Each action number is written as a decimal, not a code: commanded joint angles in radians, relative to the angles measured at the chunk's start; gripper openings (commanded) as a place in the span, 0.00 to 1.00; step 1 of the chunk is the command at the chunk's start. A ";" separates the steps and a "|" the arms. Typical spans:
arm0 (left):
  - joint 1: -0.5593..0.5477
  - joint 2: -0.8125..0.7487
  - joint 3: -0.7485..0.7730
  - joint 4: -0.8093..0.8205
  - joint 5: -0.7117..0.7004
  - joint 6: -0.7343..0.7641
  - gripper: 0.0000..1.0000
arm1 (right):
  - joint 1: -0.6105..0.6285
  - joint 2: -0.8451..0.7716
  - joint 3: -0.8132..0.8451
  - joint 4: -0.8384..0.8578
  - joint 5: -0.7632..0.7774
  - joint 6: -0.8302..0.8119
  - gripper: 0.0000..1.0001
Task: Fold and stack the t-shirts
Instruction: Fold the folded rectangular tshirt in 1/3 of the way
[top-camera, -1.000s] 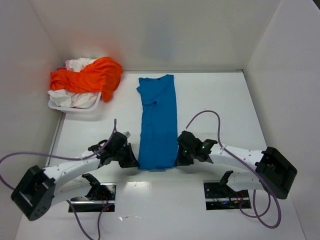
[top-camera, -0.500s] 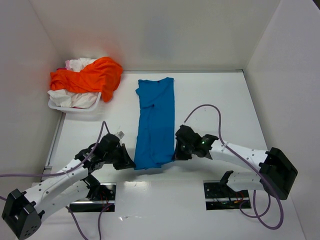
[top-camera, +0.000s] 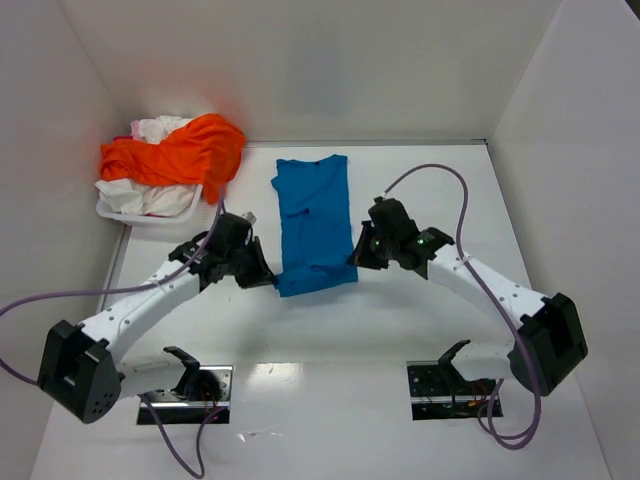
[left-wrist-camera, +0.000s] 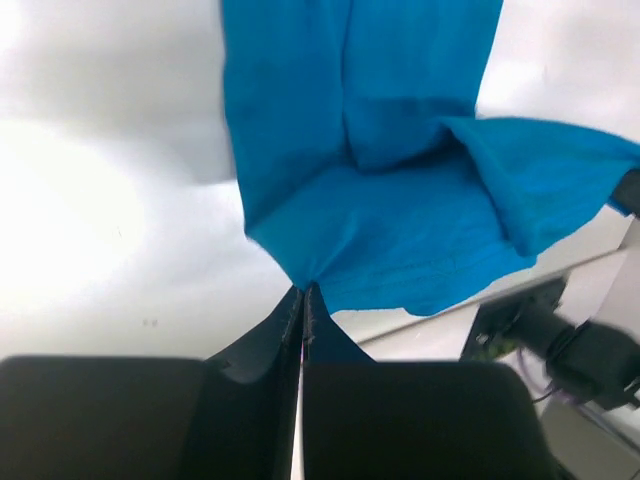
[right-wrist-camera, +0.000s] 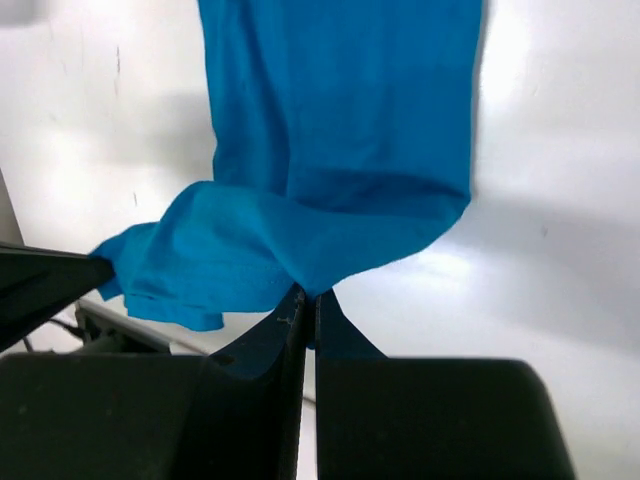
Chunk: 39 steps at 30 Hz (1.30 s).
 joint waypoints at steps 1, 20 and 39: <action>0.082 0.085 0.091 0.023 -0.002 0.099 0.00 | -0.058 0.076 0.106 0.030 -0.009 -0.079 0.00; 0.311 0.703 0.620 0.045 0.217 0.329 0.00 | -0.230 0.584 0.551 0.102 -0.125 -0.194 0.03; 0.348 0.993 0.854 0.063 0.208 0.383 0.00 | -0.268 0.794 0.662 0.102 -0.153 -0.194 0.03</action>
